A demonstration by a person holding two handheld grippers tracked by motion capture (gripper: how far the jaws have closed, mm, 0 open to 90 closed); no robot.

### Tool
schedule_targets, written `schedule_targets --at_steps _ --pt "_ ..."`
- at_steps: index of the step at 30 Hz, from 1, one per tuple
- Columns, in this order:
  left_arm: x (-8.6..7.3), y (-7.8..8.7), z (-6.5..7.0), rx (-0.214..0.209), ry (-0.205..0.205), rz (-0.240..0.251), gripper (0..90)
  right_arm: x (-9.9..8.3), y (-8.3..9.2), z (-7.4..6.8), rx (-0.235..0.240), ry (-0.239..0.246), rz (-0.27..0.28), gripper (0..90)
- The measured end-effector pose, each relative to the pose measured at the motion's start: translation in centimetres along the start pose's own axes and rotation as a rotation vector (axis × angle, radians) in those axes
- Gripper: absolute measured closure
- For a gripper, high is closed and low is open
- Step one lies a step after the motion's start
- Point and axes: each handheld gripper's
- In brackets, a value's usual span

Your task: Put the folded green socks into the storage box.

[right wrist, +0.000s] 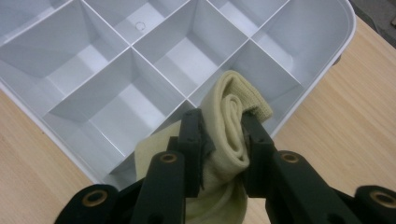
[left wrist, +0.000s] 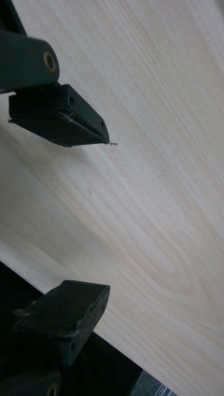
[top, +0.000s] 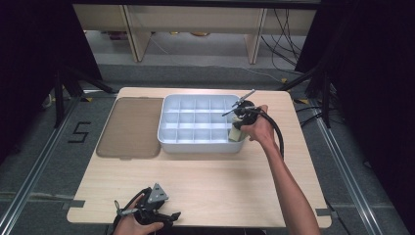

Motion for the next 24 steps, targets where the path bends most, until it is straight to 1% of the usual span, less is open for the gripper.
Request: schedule_targets --at_steps 1,2,4,6,7,8,10,12,13,14,18,19,20,21,22,23,24 --pt "0.0 0.0 0.0 0.000 -0.004 -0.002 22.0 0.0 0.0 -0.1 -0.001 0.007 0.003 74.2" --pt "0.0 0.0 -0.1 0.000 -0.006 -0.001 22.1 0.0 0.0 -0.2 0.002 0.002 -0.001 74.2" --pt "0.0 0.0 0.0 -0.009 -0.005 0.001 22.0 -0.1 -0.2 -0.3 0.001 0.008 0.002 74.2" --pt "0.0 0.0 0.0 -0.008 -0.006 0.001 22.0 -0.2 -0.3 -0.3 0.002 0.014 -0.001 74.2" --pt "0.0 0.0 -0.1 0.001 -0.003 -0.002 22.0 -0.4 -0.6 -0.4 0.005 0.014 0.000 74.2" --pt "0.0 0.0 0.0 0.002 0.002 -0.001 22.1 -0.5 -0.7 -0.5 0.005 0.007 -0.003 74.2" --pt "0.0 0.0 0.0 0.002 0.002 0.000 22.1 -0.7 -0.9 -0.5 0.008 0.019 -0.008 74.2" --pt "0.0 0.0 0.0 0.001 0.001 0.000 22.0 -0.7 -1.0 -0.7 0.012 0.014 -0.011 74.2" --pt "0.0 0.0 -0.1 0.003 0.002 0.000 22.0 -0.7 -1.1 -0.6 0.012 0.024 -0.007 74.2" --pt "0.0 0.0 -0.1 0.002 0.001 -0.003 22.0 -0.7 -1.2 -0.7 0.014 0.020 -0.012 74.2" --pt "0.0 0.0 -0.1 0.002 0.002 0.000 22.1 -0.8 -1.7 -1.1 0.018 0.033 -0.028 74.2" --pt "-0.1 0.0 0.0 -0.009 0.020 0.008 22.0 -0.8 -1.8 -1.2 0.017 0.029 -0.034 74.2" --pt "-0.1 0.0 0.0 -0.001 0.018 0.005 22.0 -0.9 -1.9 -1.2 0.019 0.034 -0.032 74.2" --pt "-0.1 0.0 0.0 -0.002 0.015 0.007 22.1 -0.9 -2.0 -1.3 0.020 0.035 -0.037 74.2" --pt "0.0 0.1 -0.1 -0.010 -0.004 0.000 22.1 -0.9 -2.1 -1.4 0.023 0.039 -0.042 74.2" --pt "0.0 0.0 -0.1 -0.001 0.013 0.003 22.0 -1.0 -2.2 -1.4 0.025 0.035 -0.045 74.2" --pt "-0.1 0.0 -0.1 -0.003 0.020 0.007 22.0 -1.0 -2.3 -1.5 0.029 0.034 -0.045 74.3"
Point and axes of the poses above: each handheld gripper's, and its own axes: y roughly backward along the jaws, x roughly out of its top, z roughly to its right, and after that the axes turned 13 degrees about -x, right-handed
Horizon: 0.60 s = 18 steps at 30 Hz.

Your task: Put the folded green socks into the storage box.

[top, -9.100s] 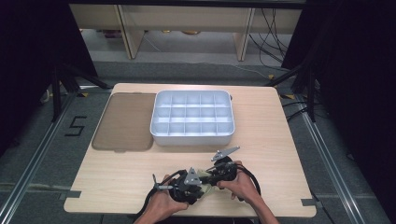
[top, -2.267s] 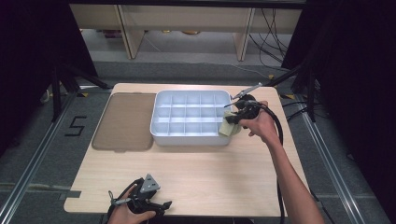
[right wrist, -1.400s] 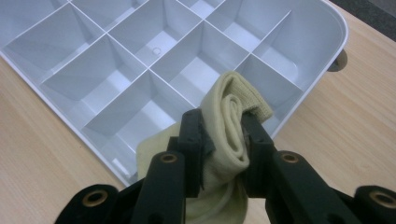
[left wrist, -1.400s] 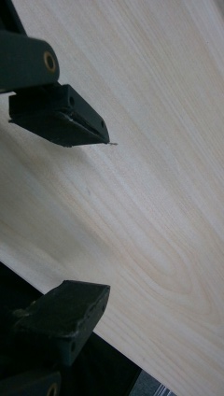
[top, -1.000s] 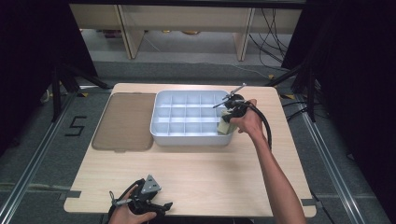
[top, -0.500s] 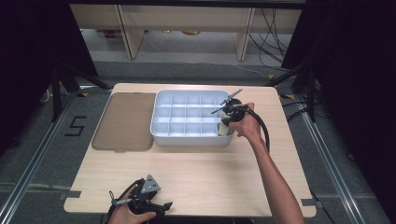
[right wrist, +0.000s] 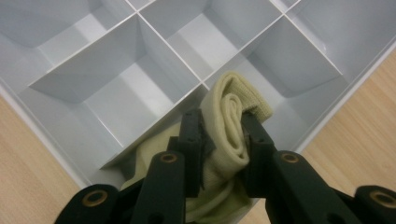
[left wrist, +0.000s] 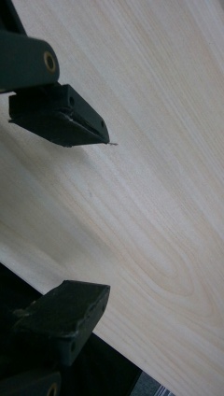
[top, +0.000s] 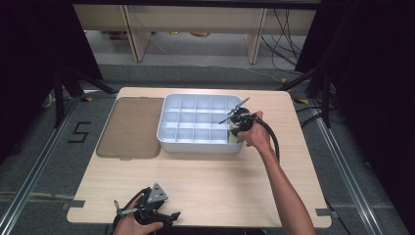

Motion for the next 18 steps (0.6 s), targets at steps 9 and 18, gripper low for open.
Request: schedule_targets --at_steps 9,18 --pt "-0.01 0.02 0.02 -0.006 0.002 0.002 22.1 -0.03 -0.45 -0.32 0.017 0.020 -0.018 74.3" --pt "0.00 0.13 -0.02 0.003 -0.007 0.000 22.0 -0.04 -1.04 -0.41 0.032 0.003 -0.053 74.4"
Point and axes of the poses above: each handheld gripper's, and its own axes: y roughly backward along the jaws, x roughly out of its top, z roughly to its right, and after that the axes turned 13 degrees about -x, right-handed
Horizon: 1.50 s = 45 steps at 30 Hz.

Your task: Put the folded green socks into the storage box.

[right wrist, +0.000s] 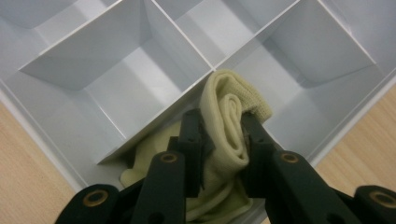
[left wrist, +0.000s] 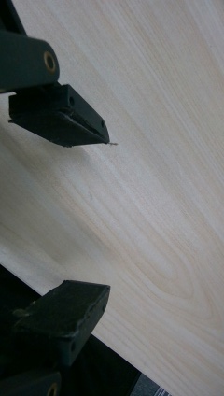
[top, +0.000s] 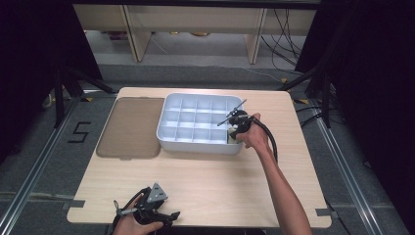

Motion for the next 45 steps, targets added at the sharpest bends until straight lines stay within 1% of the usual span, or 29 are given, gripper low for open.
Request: schedule_targets --at_steps 1,2,3,4,6,9,10,12,13,14,15,17,18,21,24,26,29,31,35,36,38,39,45 --pt "0.0 0.0 0.0 -0.003 -0.001 0.000 22.1 0.0 -0.1 0.1 -0.001 0.014 0.009 74.4" --pt "0.0 0.0 -0.1 0.000 -0.011 -0.006 22.1 0.0 -0.1 0.0 0.002 0.003 0.002 74.5" --pt "0.0 0.0 -0.1 0.002 -0.008 -0.005 22.1 0.0 -0.1 0.1 0.003 0.005 -0.005 74.5" --pt "0.0 0.0 -0.1 0.002 -0.008 -0.005 22.1 0.0 -0.1 0.0 0.007 -0.003 -0.013 74.5" --pt "0.0 -0.1 0.1 -0.011 0.008 0.002 22.1 0.1 -0.2 0.0 0.002 -0.003 -0.018 74.6" --pt "0.0 -0.1 0.1 -0.008 0.008 0.002 22.1 0.2 -0.3 0.0 0.005 0.000 -0.020 74.6" --pt "0.0 -0.1 0.1 -0.007 0.008 0.002 22.0 0.2 -0.4 0.0 0.002 -0.007 -0.033 74.6" --pt "0.0 -0.1 0.0 0.000 0.004 -0.002 22.1 0.3 -0.4 0.0 0.000 0.001 -0.031 74.7" --pt "0.0 -0.1 0.0 -0.009 0.009 0.002 22.0 0.4 -0.4 0.1 0.003 0.004 -0.040 74.7" --pt "0.0 -0.1 0.0 -0.007 0.007 0.001 22.1 0.5 -0.4 0.0 0.003 -0.004 -0.045 74.7" --pt "0.0 0.0 -0.1 0.002 -0.012 -0.007 22.1 0.5 -0.5 0.1 0.001 -0.002 -0.043 74.7" --pt "0.0 -0.1 0.1 -0.007 0.008 0.002 22.0 0.6 -0.5 0.1 0.001 -0.004 -0.050 74.7" --pt "0.0 -0.1 0.0 -0.004 0.008 0.001 22.1 0.6 -0.5 0.1 0.002 -0.002 -0.049 74.7" --pt "0.0 -0.1 0.1 -0.008 0.008 0.001 22.1 0.7 -0.6 0.0 -0.003 0.002 -0.063 74.8" --pt "0.0 0.0 0.0 0.001 -0.015 -0.007 22.1 0.7 -0.8 -0.2 -0.004 0.003 -0.077 75.0" --pt "0.0 0.0 0.0 -0.005 -0.015 -0.005 22.1 0.8 -1.0 -0.2 -0.004 -0.001 -0.090 75.0" --pt "0.0 0.0 0.0 -0.008 -0.012 -0.004 22.0 0.8 -1.3 -0.3 -0.008 0.014 -0.109 75.0" --pt "0.0 -0.1 0.0 0.002 -0.011 -0.005 22.0 0.8 -1.6 -0.3 -0.004 0.009 -0.124 75.1" --pt "0.0 0.0 0.0 -0.008 -0.013 -0.004 22.1 0.8 -1.8 -0.3 -0.004 0.003 -0.131 75.1" --pt "0.0 0.0 0.0 -0.002 -0.016 -0.008 22.1 0.8 -1.8 -0.3 -0.004 0.003 -0.131 75.1" --pt "0.0 0.0 0.0 -0.005 -0.014 -0.006 22.1 0.8 -1.8 -0.3 -0.006 0.007 -0.133 75.1" --pt "0.0 -0.1 0.1 0.001 -0.010 -0.005 22.1 0.8 -1.8 -0.4 -0.007 0.002 -0.137 75.1" --pt "0.0 -0.1 0.0 0.000 -0.014 -0.006 22.0 0.7 -1.9 -0.3 -0.006 0.001 -0.140 74.7"
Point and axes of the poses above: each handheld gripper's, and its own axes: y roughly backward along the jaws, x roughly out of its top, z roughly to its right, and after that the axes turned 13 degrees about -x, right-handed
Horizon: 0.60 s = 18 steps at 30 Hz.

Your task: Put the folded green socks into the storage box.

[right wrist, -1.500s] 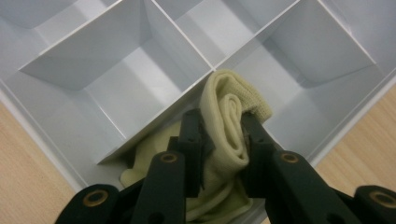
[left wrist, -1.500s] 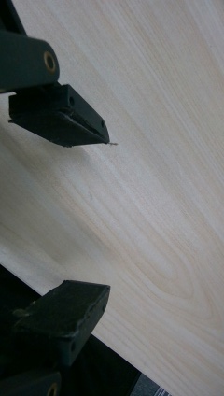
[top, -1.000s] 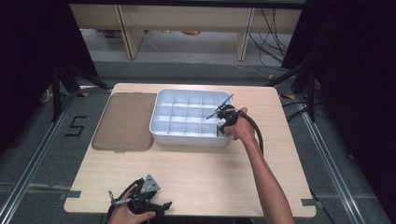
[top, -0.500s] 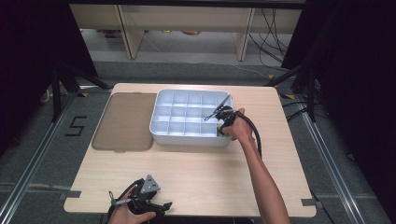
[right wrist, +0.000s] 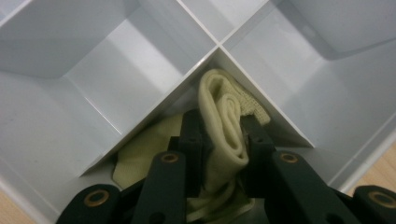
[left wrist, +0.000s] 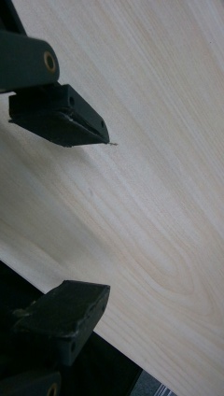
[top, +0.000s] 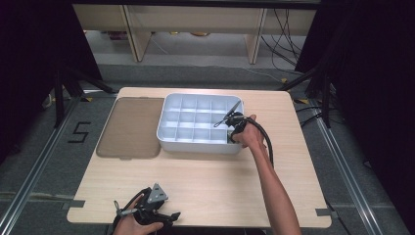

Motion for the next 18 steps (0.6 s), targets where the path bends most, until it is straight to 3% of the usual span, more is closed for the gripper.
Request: schedule_targets --at_steps 5,7,11,16,18 --pt "0.0 0.0 0.0 -0.009 0.001 0.002 22.1 -0.1 0.2 0.1 0.007 -0.017 0.012 72.3" --pt "-0.1 -0.1 0.0 -0.011 0.022 0.007 22.0 -0.2 0.4 0.2 0.016 -0.036 0.028 71.1" --pt "0.0 0.0 0.0 -0.007 0.010 0.002 22.0 -0.3 1.1 0.8 0.023 -0.041 0.045 66.8" --pt "0.0 0.0 0.0 0.001 0.004 -0.001 22.1 -0.3 2.1 1.1 0.027 -0.074 0.060 66.8" --pt "0.0 0.0 0.0 -0.007 0.004 -0.002 22.1 -0.2 2.9 1.5 0.052 -0.075 0.090 69.5"
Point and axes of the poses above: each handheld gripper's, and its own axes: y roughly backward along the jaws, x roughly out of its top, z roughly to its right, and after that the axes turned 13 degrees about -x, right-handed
